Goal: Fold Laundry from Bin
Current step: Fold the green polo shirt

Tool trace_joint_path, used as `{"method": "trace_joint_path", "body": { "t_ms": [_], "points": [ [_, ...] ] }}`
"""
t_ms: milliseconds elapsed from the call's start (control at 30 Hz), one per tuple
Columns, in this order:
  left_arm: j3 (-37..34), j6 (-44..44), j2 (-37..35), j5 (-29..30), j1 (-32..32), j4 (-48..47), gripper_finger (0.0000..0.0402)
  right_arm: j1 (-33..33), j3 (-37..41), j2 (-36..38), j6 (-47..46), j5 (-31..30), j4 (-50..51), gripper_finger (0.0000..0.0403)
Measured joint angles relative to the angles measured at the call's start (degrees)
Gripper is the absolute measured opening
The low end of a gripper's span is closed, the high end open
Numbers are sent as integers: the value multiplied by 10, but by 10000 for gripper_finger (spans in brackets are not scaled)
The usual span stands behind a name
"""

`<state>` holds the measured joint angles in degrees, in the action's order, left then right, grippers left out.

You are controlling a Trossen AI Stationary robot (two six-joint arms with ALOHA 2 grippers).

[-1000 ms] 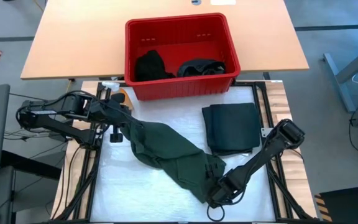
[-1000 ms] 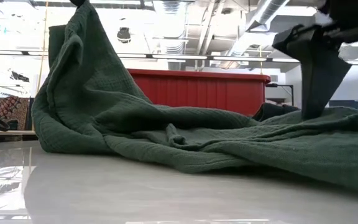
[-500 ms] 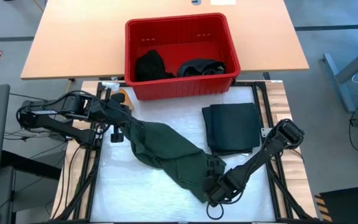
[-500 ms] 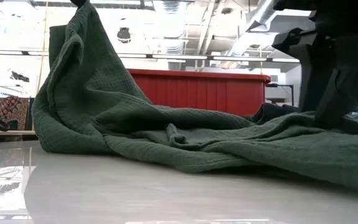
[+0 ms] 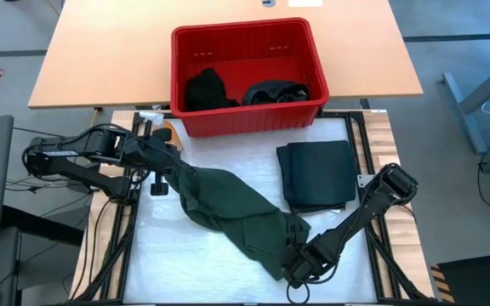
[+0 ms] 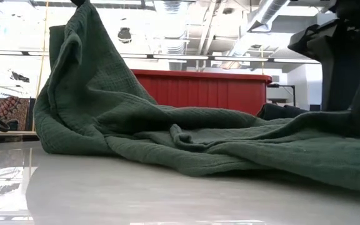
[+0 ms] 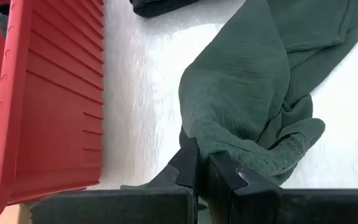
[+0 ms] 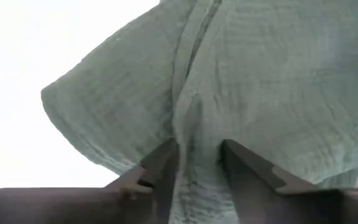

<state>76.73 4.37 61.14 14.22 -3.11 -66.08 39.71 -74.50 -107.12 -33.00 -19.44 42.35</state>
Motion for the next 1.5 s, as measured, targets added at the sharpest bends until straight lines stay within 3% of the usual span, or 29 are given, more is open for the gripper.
{"method": "trace_joint_path", "body": {
  "t_ms": [167, 267, 533, 967, 1133, 1367, 1500],
  "points": [
    [0, 1, 0, 0, 0, 0, 0, 0, 0, 0, -15, 0, 2, 240],
    [0, 0, 0, 0, 0, 0, 0, 0, 0, 0, -13, 0, 14, 262],
    [0, -8, 0, 0, 0, -2, 0, 12, 0, 0, -11, -4, 26, 260],
    [0, -11, 0, 15, 0, -1, 0, 25, 65, 0, -10, -127, 35, 257],
    [0, -16, 0, 14, 0, -1, 0, 8, 66, 0, -11, -175, 39, 211],
    [0, -19, 0, 15, 0, -4, 0, -13, 66, 0, -21, -167, 36, 29],
    [0, -20, 0, 17, 0, -5, 0, -10, 65, 12, -67, -153, 52, 27]
  ]
}}
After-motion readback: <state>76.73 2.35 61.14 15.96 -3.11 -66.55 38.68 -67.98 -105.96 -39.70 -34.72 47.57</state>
